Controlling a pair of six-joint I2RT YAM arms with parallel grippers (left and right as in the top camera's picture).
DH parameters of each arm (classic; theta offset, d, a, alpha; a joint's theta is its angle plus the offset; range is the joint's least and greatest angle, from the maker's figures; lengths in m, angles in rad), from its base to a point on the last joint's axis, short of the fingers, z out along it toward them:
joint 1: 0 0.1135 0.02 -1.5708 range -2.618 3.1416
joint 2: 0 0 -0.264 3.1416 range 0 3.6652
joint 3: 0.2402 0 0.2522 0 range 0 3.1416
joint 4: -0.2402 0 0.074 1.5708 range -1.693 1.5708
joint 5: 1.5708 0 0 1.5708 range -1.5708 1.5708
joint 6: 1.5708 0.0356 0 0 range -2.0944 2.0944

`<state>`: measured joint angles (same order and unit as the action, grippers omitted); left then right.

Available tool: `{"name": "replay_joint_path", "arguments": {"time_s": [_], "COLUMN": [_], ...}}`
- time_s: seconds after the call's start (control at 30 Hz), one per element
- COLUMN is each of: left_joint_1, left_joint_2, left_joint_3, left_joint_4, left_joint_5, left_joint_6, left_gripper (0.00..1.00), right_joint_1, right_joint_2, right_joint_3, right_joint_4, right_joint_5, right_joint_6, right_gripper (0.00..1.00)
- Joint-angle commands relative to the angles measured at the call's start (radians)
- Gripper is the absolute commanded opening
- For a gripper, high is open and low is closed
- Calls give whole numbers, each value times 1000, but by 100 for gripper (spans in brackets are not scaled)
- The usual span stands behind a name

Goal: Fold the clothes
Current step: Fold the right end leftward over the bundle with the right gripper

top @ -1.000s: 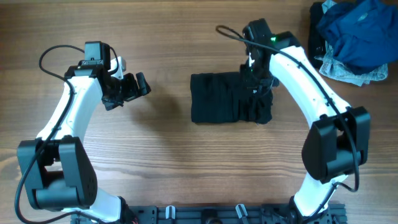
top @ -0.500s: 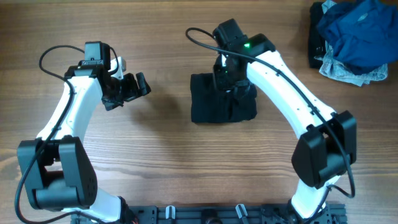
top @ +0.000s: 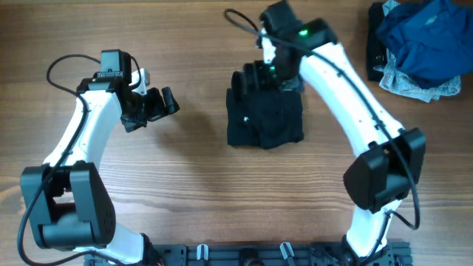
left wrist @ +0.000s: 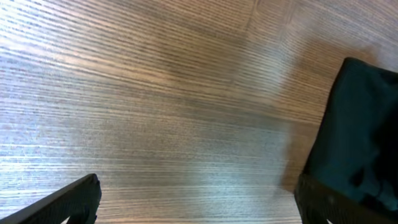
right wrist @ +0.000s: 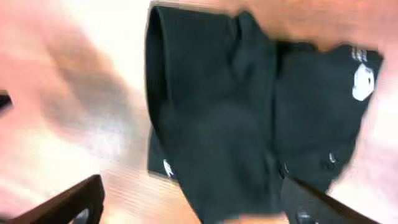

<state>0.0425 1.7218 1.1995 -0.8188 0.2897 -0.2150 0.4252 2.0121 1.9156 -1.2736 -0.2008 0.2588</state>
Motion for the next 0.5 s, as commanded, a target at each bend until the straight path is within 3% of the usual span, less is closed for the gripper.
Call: {"name": "replay_joint_path", "arguments": {"time_s": [0.0, 0.07, 0.13, 0.4, 0.43, 0.47], "left_joint_1": [5, 5, 5, 5, 5, 5], "left_joint_2": [-14, -14, -14, -14, -14, -14], "left_joint_3": [6, 6, 6, 6, 6, 6], "left_joint_4": [0, 0, -9, -16, -16, -16], "left_joint_5": [16, 16, 16, 16, 16, 16], "left_joint_6": [-6, -6, -6, -6, -6, -6], "left_gripper": [100, 100, 100, 100, 100, 100], "right_joint_1": [39, 85, 117, 118, 118, 118], "right_joint_2": [-6, -6, -6, -6, -6, -6], "right_joint_3": [-23, -70, -139, -312, -327, -341], "right_joint_4": [-76, -73, -84, 110, 129, 150], "right_joint_5": [-88, 66, 223, 125, 125, 125], "right_joint_6": [-201, -175, -11, 26, 33, 35], "right_gripper": [83, 82, 86, 83, 75, 49]}}
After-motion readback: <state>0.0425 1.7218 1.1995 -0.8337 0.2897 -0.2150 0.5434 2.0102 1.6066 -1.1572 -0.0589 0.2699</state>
